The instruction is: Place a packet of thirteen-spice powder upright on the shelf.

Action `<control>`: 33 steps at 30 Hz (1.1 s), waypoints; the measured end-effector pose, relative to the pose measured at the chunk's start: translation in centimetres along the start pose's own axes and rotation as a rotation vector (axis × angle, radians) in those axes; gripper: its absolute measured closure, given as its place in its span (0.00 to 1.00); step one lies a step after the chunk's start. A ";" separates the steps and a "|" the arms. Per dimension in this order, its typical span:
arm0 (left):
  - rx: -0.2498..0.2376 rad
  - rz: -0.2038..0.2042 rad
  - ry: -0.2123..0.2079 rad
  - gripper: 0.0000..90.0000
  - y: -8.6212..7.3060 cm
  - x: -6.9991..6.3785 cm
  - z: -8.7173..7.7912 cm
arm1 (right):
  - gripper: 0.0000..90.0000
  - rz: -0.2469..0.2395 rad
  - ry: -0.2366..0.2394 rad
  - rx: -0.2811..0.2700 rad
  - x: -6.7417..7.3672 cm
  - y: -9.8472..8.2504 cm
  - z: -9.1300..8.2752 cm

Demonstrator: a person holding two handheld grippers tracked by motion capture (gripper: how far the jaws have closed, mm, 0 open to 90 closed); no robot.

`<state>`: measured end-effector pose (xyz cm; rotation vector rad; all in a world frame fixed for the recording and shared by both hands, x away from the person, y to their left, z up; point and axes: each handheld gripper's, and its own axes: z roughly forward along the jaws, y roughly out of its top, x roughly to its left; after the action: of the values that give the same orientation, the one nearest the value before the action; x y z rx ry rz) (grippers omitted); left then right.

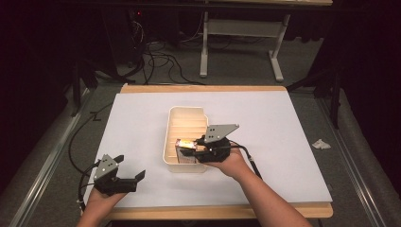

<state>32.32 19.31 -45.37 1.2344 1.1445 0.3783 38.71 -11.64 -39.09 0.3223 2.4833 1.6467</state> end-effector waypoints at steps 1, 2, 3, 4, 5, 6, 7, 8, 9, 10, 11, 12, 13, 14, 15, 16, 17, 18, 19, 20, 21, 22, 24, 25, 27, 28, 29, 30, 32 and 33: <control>0.002 0.001 0.000 0.01 0.0 0.0 0.0 | 0.77 0.003 0.001 0.000 0.0 0.0 0.1; 0.003 0.002 0.000 0.01 0.0 0.0 0.0 | 0.76 0.007 -0.002 0.003 -0.1 -0.1 0.1; 0.004 0.002 0.000 0.01 0.0 0.0 0.0 | 0.76 0.007 -0.001 0.009 -0.1 -0.2 0.2; 0.003 0.001 -0.001 0.01 0.0 0.0 0.0 | 0.76 0.006 0.000 0.015 -0.2 -0.3 0.3; 0.005 0.005 0.000 0.01 0.0 0.0 0.0 | 0.76 0.005 0.000 0.016 -0.3 -0.4 0.3; 0.003 0.006 -0.001 0.01 0.0 -0.1 0.0 | 0.76 0.010 0.002 0.017 -0.3 -0.5 0.4; 0.001 0.005 -0.002 0.01 0.0 -0.1 -0.1 | 0.76 0.012 0.002 0.020 -0.3 -0.5 0.5; 0.001 0.004 -0.001 0.01 0.1 -0.1 -0.1 | 0.76 0.011 0.003 0.023 -0.3 -0.6 0.6; 0.000 0.003 0.000 0.01 0.1 0.0 -0.1 | 0.76 0.009 0.003 0.026 -0.3 -0.6 0.7; -0.001 0.003 0.000 0.01 0.1 0.0 -0.1 | 0.76 0.008 0.004 0.028 -0.3 -0.7 0.8; -0.001 0.003 0.001 0.01 0.1 0.0 -0.1 | 0.76 0.006 0.005 0.029 -0.3 -0.7 0.9; -0.001 0.002 0.001 0.01 0.1 0.0 -0.1 | 0.76 0.003 0.005 0.030 -0.3 -0.8 1.0; 0.000 0.002 0.000 0.01 0.1 0.0 -0.1 | 0.76 0.002 -0.001 0.031 -0.3 -0.9 1.1; 0.000 0.001 -0.001 0.01 0.1 0.0 -0.1 | 0.76 0.005 0.000 0.036 -0.3 -0.9 1.2; 0.001 0.003 -0.002 0.01 0.1 0.0 -0.1 | 0.76 0.008 -0.002 0.036 -0.3 -1.0 1.3; 0.000 0.003 -0.002 0.01 0.1 0.0 -0.1 | 0.76 0.008 -0.002 0.038 -0.3 -1.2 1.5; -0.001 0.002 -0.003 0.01 0.1 -0.1 -0.1 | 0.76 0.005 -0.004 0.043 -0.3 -1.3 1.5; -0.003 -0.002 -0.003 0.01 0.1 -0.1 -0.1 | 0.76 0.002 -0.006 0.047 -0.3 -1.4 1.6; -0.003 -0.001 -0.002 0.01 0.1 -0.1 -0.1 | 0.76 0.004 -0.006 0.052 -0.2 -1.4 1.7; -0.005 -0.003 -0.002 0.01 0.1 -0.1 -0.1 | 0.76 0.005 -0.007 0.056 -0.2 -1.5 1.7; -0.005 -0.001 -0.002 0.01 0.1 -0.1 -0.2 | 0.76 0.007 -0.006 0.058 -0.2 -1.6 1.8; -0.005 -0.001 -0.002 0.01 0.1 -0.1 -0.2 | 0.76 0.008 -0.009 0.061 -0.1 -1.6 1.8; -0.004 0.000 -0.002 0.01 0.1 -0.1 -0.1 | 0.76 0.006 -0.010 0.058 -0.1 -1.7 2.0; -0.005 -0.002 -0.003 0.01 0.1 -0.1 -0.1 | 0.76 0.008 -0.010 0.062 -0.1 -1.8 2.0; -0.002 0.001 -0.001 0.01 0.1 0.0 -0.1 | 0.76 0.009 -0.011 0.071 -0.1 -1.9 2.1; -0.001 0.001 -0.001 0.01 0.1 0.0 -0.1 | 0.76 0.007 -0.010 0.072 -0.2 -2.0 2.2; -0.003 -0.001 -0.001 0.01 0.1 -0.1 -0.1 | 0.76 0.010 -0.009 0.071 -0.2 -2.1 2.2; -0.004 -0.001 -0.001 0.01 0.1 -0.1 -0.1 | 0.76 0.016 -0.010 0.071 -0.1 -2.2 2.3; -0.008 -0.002 -0.001 0.01 0.2 -0.1 -0.2 | 0.75 0.017 -0.008 0.073 -0.1 -2.3 2.4; -0.009 -0.001 0.000 0.01 0.2 0.0 -0.2 | 0.75 0.019 -0.008 0.076 -0.1 -2.4 2.4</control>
<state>32.23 19.46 -45.15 1.2256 1.1418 0.3823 39.13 -10.44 -42.22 0.3613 2.5495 1.5577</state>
